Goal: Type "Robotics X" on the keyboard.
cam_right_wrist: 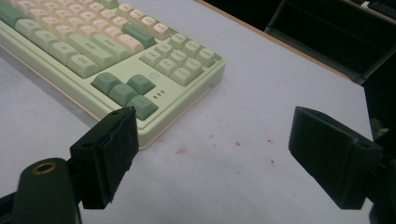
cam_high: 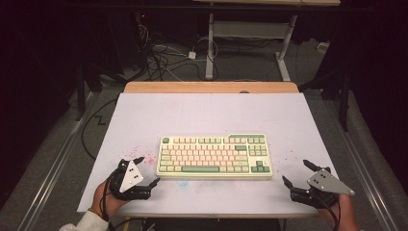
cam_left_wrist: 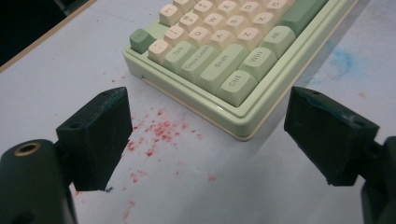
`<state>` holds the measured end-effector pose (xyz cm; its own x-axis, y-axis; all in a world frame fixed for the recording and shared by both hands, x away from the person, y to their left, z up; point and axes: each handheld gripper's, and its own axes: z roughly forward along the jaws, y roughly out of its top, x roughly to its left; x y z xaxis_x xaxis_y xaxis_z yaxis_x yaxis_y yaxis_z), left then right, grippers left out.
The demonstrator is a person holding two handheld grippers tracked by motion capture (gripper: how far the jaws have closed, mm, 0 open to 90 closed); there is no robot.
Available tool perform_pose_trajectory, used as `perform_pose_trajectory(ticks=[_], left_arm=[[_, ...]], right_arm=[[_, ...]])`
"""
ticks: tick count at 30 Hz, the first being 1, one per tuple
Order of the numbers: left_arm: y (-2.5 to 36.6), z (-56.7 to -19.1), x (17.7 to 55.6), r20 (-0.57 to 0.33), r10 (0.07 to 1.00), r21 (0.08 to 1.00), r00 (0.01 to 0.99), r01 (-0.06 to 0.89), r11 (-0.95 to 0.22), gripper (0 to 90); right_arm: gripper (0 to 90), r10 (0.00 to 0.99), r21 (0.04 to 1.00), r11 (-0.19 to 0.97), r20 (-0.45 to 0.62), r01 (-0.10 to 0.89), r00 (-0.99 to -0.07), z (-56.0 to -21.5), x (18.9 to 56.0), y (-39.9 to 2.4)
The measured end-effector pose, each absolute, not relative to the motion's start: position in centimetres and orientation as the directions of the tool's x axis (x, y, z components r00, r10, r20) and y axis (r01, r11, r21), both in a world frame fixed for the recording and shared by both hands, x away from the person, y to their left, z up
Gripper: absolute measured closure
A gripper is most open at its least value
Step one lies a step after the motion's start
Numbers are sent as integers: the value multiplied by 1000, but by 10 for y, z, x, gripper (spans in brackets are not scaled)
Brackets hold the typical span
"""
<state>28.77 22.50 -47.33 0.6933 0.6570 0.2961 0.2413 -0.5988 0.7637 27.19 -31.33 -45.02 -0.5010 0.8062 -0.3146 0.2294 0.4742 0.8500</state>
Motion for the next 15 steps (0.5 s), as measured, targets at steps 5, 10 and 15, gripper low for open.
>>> perform_pose_trajectory(ticks=[5,10,15], left_arm=[[226,-472,286,294,656,769,695,235,-594,148],[225,-474,286,294,648,765,702,233,-600,148],[225,-474,287,291,653,763,699,242,-600,148]], right_arm=[[168,802,849,481,-327,217,-500,-449,270,-309],[168,799,848,485,-329,215,-503,-449,272,-306],[169,796,845,490,-332,215,-506,-450,275,-307]])
